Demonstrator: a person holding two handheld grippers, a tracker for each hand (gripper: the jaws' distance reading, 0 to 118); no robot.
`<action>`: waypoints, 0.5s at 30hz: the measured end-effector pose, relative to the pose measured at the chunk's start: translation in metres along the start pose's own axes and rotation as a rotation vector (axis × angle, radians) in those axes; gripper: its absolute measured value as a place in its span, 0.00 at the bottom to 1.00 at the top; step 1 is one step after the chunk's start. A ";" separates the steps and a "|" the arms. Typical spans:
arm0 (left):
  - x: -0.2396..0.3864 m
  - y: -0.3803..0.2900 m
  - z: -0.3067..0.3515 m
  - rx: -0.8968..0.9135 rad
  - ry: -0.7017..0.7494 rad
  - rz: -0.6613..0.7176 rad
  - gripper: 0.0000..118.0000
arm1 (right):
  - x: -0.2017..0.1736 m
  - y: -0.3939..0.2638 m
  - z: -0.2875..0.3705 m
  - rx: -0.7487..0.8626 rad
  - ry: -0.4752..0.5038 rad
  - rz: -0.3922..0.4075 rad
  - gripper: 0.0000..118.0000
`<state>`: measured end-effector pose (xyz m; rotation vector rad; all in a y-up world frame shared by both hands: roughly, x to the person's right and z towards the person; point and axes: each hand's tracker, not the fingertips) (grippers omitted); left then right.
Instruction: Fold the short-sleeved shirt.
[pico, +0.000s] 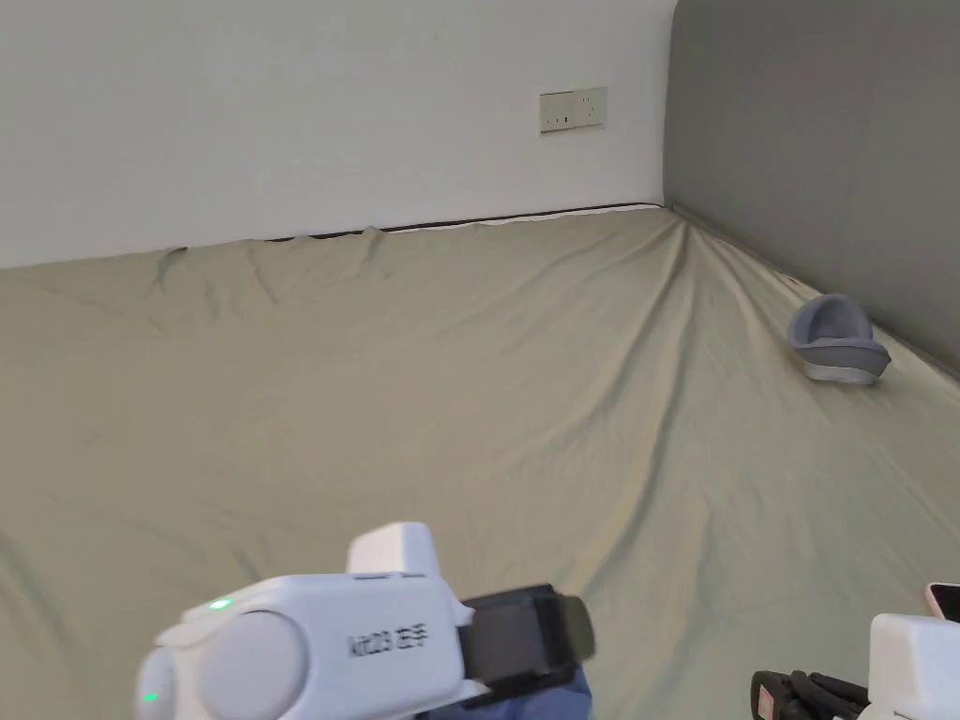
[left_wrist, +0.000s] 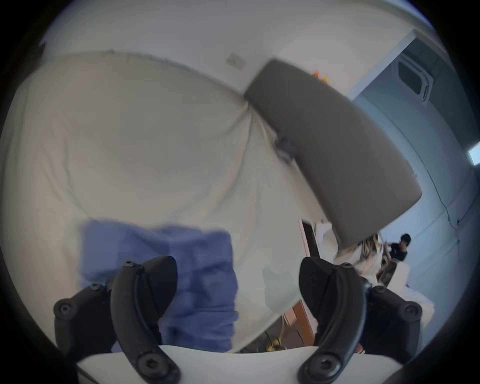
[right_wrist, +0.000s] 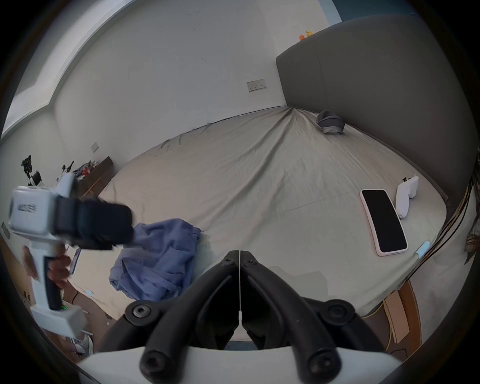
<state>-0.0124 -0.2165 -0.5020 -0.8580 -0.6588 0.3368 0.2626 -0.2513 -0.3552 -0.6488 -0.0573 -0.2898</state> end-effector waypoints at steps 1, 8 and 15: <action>-0.004 0.003 0.015 0.062 0.035 -0.017 0.56 | -0.002 0.001 -0.002 0.001 0.000 0.007 0.00; -0.008 -0.010 0.015 0.027 0.190 -0.198 0.00 | -0.011 -0.001 -0.017 -0.005 0.050 0.012 0.00; -0.010 -0.061 -0.080 -0.244 0.122 -0.153 0.00 | -0.016 -0.006 -0.020 -0.032 0.064 0.034 0.00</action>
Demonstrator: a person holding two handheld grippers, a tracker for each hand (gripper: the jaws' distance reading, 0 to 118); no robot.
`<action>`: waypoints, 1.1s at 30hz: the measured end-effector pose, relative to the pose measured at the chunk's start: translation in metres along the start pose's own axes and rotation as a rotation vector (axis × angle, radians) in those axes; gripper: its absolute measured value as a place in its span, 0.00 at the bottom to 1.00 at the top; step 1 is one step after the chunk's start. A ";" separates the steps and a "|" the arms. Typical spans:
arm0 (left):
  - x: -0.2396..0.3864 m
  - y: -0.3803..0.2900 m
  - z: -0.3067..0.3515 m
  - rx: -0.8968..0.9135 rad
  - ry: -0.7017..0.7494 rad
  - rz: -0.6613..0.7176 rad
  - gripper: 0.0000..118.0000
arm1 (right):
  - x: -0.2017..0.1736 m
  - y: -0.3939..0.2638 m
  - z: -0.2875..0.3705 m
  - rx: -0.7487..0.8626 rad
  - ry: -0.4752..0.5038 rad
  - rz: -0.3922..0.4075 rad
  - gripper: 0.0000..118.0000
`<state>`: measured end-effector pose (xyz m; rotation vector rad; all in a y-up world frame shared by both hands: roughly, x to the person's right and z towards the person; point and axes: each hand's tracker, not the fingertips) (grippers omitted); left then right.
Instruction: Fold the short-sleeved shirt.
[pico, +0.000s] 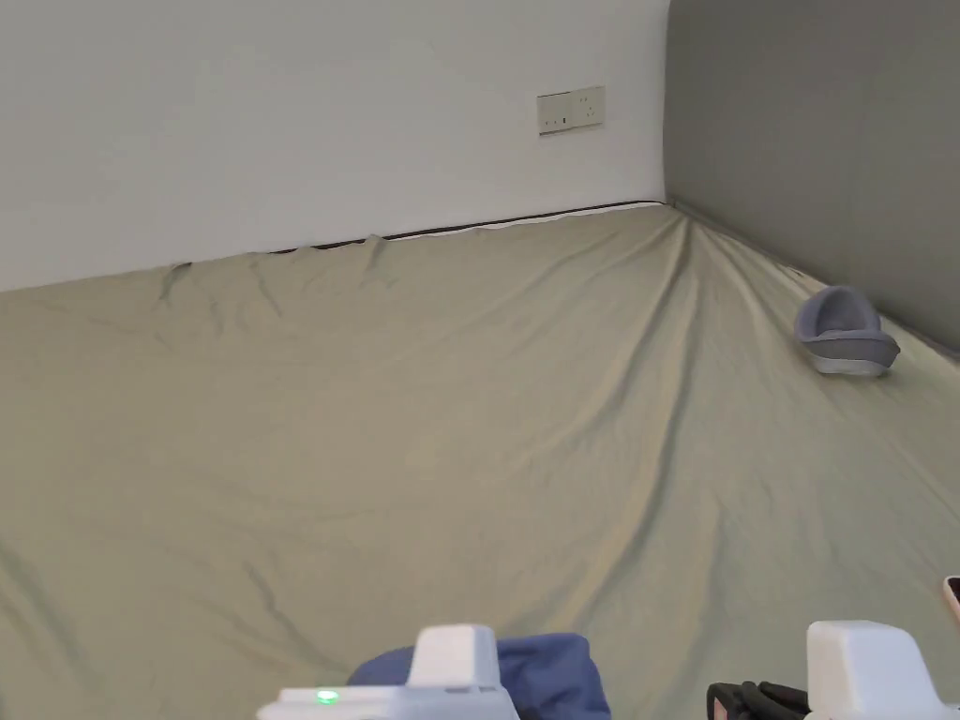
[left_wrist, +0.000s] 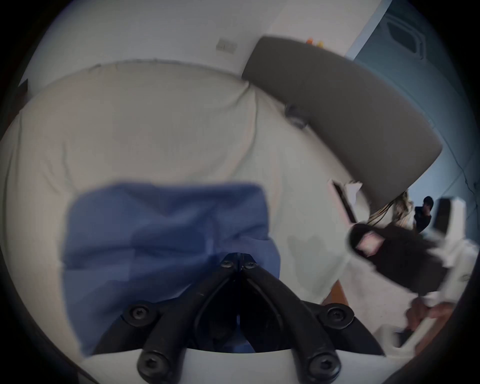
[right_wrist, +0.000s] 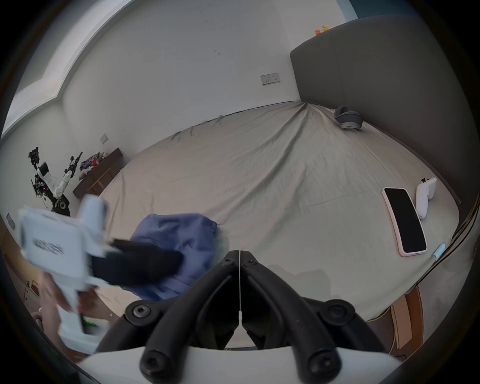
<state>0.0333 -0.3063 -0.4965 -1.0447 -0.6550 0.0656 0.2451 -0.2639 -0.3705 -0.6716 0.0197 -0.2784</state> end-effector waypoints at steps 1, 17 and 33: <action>0.000 -0.005 -0.012 -0.026 0.012 0.003 0.00 | 0.000 0.000 0.000 0.000 0.003 -0.001 0.00; -0.004 -0.018 0.139 0.365 0.133 0.064 0.95 | -0.009 0.024 0.006 0.066 0.130 0.066 0.01; -0.059 -0.027 0.164 0.360 0.057 0.274 0.03 | 0.006 -0.029 -0.162 -0.383 0.549 -0.253 0.00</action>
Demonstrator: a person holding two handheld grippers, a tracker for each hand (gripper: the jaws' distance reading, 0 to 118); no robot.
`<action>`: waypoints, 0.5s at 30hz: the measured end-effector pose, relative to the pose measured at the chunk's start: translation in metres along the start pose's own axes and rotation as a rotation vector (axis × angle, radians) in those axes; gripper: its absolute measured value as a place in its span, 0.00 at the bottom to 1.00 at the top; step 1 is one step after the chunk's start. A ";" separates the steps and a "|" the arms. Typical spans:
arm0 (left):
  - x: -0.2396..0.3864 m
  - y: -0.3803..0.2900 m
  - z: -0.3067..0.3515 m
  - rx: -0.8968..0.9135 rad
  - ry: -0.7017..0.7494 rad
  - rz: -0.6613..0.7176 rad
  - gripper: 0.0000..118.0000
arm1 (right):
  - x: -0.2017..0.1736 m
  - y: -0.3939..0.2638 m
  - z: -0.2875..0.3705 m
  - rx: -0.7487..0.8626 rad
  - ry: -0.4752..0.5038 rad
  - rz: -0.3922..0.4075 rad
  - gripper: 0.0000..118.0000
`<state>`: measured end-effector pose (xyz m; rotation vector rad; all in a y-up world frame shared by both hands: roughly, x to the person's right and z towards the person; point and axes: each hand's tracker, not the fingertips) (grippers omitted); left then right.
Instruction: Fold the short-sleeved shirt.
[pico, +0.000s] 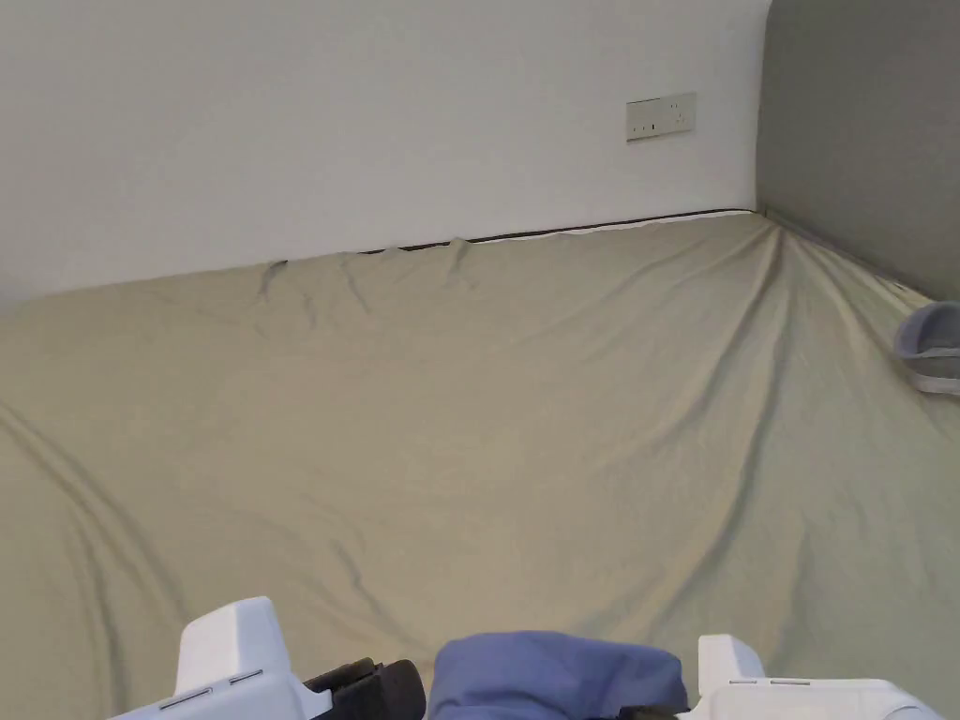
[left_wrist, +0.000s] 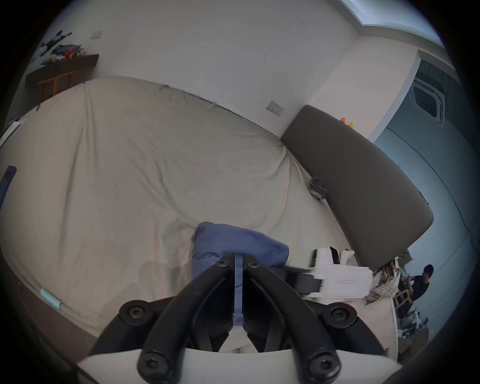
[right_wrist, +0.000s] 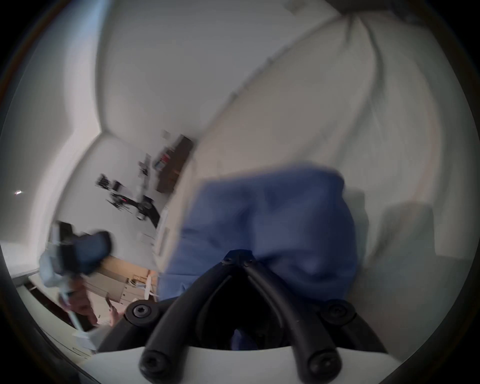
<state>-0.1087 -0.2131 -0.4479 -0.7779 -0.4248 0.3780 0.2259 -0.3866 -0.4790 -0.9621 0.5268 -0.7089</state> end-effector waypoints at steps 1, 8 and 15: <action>-0.002 0.000 -0.007 -0.022 -0.014 -0.002 0.03 | 0.007 -0.004 -0.004 0.024 0.022 0.010 0.00; -0.017 -0.006 -0.095 -0.247 0.104 -0.048 0.98 | 0.015 -0.003 0.007 0.074 0.133 -0.028 0.00; -0.021 0.001 -0.149 -0.365 -0.011 0.008 0.60 | 0.016 -0.002 0.010 0.070 0.136 -0.036 0.00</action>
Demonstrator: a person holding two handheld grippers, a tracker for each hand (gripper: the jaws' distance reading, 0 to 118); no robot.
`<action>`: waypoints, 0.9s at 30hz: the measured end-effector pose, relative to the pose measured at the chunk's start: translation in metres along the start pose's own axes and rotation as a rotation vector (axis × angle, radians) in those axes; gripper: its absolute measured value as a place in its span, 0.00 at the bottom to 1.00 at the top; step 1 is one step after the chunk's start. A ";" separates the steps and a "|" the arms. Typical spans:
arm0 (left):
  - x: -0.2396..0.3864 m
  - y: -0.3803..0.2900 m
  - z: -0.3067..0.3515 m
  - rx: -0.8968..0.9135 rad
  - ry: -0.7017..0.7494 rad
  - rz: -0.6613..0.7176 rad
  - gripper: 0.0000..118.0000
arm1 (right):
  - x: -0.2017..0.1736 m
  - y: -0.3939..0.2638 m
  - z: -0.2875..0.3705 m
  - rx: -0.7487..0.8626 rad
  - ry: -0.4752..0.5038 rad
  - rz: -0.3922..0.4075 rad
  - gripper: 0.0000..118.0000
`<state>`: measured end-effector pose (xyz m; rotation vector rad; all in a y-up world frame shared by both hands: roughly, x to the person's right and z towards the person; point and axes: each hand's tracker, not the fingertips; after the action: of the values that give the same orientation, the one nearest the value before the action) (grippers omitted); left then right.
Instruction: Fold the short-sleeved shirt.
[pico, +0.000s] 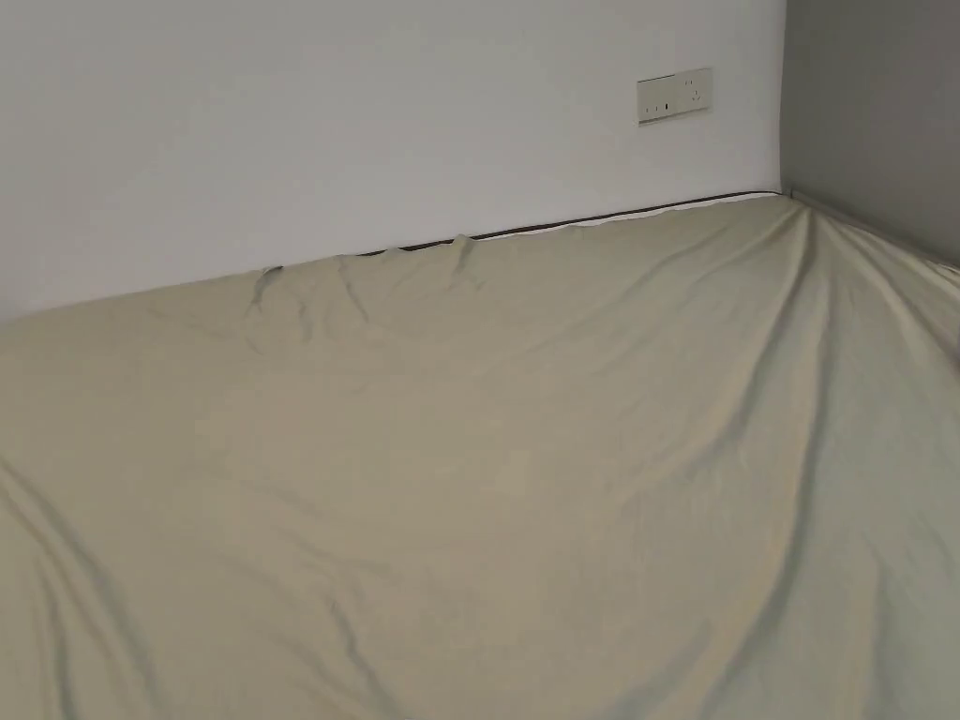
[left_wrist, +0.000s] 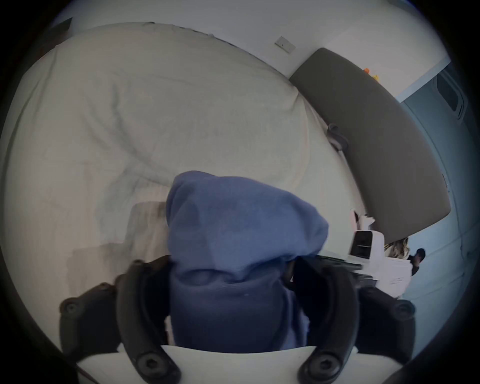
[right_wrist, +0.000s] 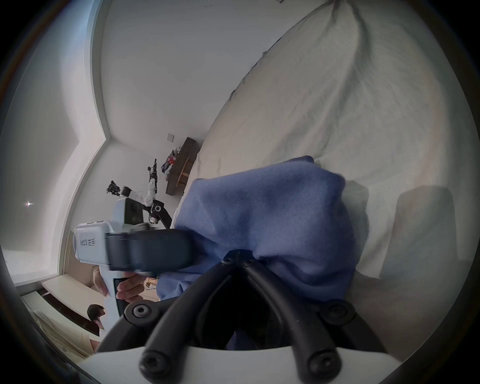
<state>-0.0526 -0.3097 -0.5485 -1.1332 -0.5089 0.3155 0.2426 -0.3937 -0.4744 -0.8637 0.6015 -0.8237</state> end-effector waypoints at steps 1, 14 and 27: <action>0.000 0.002 -0.001 -0.028 0.059 -0.064 0.60 | -0.004 0.001 0.006 0.004 -0.023 0.006 0.00; -0.033 0.050 0.073 -0.036 0.089 -0.207 0.41 | -0.028 0.011 0.060 0.178 -0.199 0.068 0.00; -0.255 0.082 0.236 -0.020 0.723 0.033 0.40 | -0.075 0.017 0.034 0.153 -0.236 0.134 0.00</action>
<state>-0.3929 -0.2179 -0.6035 -1.1852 0.1451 -0.0822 0.2327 -0.3116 -0.4606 -0.7587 0.3788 -0.6265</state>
